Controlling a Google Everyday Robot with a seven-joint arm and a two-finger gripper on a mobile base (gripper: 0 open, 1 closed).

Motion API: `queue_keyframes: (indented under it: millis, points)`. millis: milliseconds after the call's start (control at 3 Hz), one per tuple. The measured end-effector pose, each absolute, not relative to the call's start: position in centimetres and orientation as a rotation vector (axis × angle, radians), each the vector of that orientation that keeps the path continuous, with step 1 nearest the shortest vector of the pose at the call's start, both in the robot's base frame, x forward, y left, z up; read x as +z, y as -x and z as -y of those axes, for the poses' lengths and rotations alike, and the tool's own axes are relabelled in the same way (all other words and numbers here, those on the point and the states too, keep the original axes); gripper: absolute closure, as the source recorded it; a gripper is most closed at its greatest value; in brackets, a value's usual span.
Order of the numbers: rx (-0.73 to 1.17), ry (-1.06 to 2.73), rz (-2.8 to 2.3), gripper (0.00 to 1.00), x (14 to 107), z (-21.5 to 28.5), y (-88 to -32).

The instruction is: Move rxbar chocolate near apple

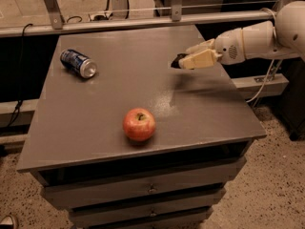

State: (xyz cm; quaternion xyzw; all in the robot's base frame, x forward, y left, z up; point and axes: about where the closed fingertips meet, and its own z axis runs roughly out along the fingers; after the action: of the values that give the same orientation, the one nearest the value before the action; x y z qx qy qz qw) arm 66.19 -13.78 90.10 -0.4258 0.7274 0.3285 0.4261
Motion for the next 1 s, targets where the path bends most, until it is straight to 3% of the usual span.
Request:
queue_keyframes:
  millis: [333,1000]
  points:
    - [0.898,1.095,-1.822,1.00,89.5,14.2,-62.5]
    - [0.946,1.156,-1.825,0.58,87.6,13.6,-58.8]
